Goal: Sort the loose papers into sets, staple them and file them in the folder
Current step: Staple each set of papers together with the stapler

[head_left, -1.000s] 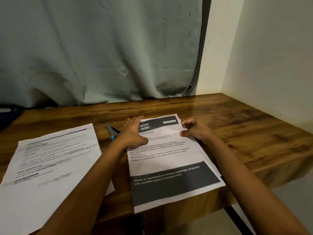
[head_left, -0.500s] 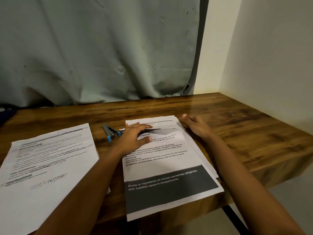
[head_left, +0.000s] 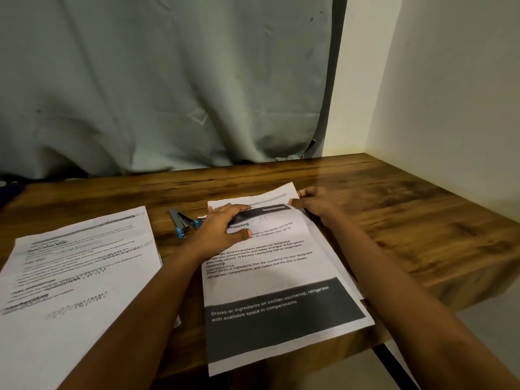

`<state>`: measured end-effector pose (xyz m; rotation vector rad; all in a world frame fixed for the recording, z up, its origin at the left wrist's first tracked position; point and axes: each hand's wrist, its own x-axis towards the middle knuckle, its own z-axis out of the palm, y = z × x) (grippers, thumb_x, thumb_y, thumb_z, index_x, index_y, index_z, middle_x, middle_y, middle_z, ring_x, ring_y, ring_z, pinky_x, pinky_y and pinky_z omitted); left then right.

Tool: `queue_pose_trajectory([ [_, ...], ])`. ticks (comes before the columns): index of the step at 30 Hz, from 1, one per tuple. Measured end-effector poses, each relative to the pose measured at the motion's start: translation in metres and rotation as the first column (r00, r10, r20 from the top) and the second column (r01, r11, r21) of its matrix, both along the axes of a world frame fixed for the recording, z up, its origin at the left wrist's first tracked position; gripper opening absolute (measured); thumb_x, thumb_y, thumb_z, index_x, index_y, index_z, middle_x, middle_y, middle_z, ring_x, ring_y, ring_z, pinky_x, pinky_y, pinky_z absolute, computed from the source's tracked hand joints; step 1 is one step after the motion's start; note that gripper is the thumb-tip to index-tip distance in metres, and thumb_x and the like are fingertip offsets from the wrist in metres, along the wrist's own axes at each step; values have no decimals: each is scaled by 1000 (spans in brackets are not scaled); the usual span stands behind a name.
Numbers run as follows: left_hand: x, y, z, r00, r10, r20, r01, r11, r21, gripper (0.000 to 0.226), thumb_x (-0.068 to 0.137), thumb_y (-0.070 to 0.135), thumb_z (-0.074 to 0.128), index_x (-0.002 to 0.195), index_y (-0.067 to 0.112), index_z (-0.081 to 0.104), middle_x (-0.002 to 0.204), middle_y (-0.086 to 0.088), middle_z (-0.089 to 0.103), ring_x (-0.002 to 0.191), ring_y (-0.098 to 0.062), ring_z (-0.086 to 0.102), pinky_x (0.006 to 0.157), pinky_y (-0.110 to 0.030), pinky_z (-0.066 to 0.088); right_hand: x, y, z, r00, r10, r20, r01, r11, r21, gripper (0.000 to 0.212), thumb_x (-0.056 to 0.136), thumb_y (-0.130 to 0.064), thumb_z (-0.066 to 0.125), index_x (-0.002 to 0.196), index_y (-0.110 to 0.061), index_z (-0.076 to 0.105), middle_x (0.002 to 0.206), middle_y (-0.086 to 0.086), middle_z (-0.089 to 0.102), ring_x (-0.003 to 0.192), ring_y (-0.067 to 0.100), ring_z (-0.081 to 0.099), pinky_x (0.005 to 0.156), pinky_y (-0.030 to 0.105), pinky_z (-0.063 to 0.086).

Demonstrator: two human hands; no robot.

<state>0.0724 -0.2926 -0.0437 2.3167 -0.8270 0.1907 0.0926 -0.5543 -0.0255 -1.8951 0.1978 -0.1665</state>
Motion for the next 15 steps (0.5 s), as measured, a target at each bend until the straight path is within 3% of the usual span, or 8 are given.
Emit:
queue_pose_trajectory([
  [4, -2, -1, 2, 999, 18, -37, -18, 1000, 5, 67, 87, 34, 66, 145, 25, 33, 143, 1, 44, 128, -16, 42, 111, -51, 30, -5, -2, -2, 990, -23, 140, 24, 1000, -4, 17, 77, -10, 76, 86, 2, 66, 83, 7, 68, 72, 13, 60, 60, 18, 46],
  [6, -2, -1, 1, 999, 29, -38, -29, 1000, 5, 73, 86, 36, 67, 148, 27, 28, 150, 0, 36, 135, -18, 37, 114, -51, 25, -8, -3, 0, 981, -12, 195, 11, 1000, 3, 14, 78, -11, 76, 83, -1, 68, 80, 5, 68, 72, 10, 60, 62, 15, 45],
  [8, -2, -1, 2, 998, 50, -42, -50, 999, 21, 77, 87, 37, 66, 150, 28, 23, 156, 0, 26, 140, -19, 30, 116, -51, 21, -14, -3, 3, 968, 41, 248, -46, 999, 14, 6, 80, -12, 73, 79, -10, 68, 85, 6, 70, 77, 14, 64, 72, 25, 50],
  [11, -3, -3, 3, 997, 60, -48, -58, 998, 35, 83, 87, 38, 65, 152, 26, 15, 159, 0, 16, 143, -21, 24, 117, -51, 17, -24, -1, 6, 943, 170, 285, -209, 972, 110, 6, 84, -17, 69, 87, -11, 70, 102, 16, 70, 99, 36, 65, 89, 47, 52],
  [15, -6, -3, 3, 996, 88, -35, -87, 996, 32, 95, 85, 39, 66, 153, 22, 2, 161, 3, 0, 147, -22, 8, 119, -50, 7, -34, 2, 12, 879, 383, 285, -442, 879, 180, 15, 79, -26, 73, 85, -13, 67, 98, 14, 66, 96, 35, 61, 85, 43, 50],
])
